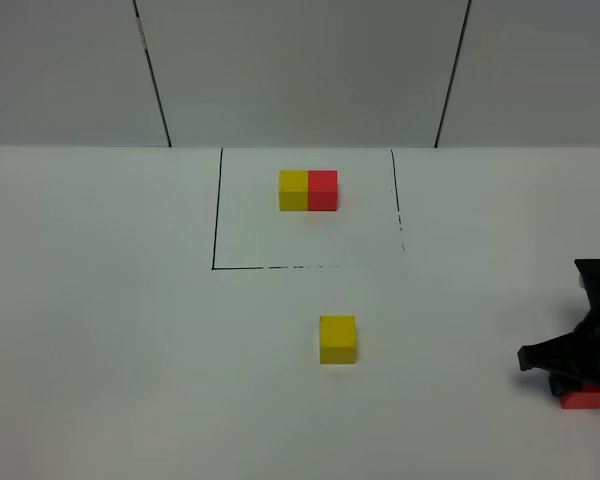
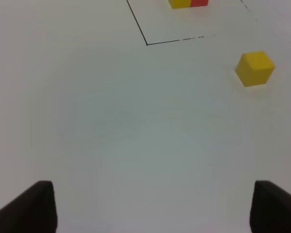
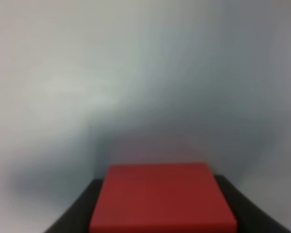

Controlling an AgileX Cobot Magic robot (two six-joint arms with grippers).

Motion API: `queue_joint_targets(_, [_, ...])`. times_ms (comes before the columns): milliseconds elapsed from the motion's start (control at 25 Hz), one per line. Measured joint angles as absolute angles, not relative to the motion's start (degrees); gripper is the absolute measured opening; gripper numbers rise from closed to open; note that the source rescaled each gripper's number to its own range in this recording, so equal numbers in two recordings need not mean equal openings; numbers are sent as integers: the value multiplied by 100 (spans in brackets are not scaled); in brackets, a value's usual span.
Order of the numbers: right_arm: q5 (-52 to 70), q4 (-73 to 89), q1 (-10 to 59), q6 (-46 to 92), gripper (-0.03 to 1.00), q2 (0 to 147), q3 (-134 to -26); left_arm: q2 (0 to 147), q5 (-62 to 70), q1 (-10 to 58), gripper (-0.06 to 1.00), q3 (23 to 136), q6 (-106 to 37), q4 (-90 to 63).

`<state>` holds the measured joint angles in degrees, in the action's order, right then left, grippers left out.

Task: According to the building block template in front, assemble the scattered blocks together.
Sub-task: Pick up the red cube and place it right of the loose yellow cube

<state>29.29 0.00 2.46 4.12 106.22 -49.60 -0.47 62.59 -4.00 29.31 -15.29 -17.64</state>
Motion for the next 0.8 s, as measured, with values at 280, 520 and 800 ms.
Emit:
queue_joint_targets(280, [4585,-238,785,1616,0,10765,-6268,-47,6259,-400,70,2931,-1529,-1764])
queue_joint_targets(520, [5083,-645,1748,3889,0,10765,-7269,-47,6259,-400,70,2931,-1529,-1764])
queue_joint_targets(800, [5018,-733,2378,5877,0,10882,-7434,-47,6254,-400,70,2931,-1529,-1764])
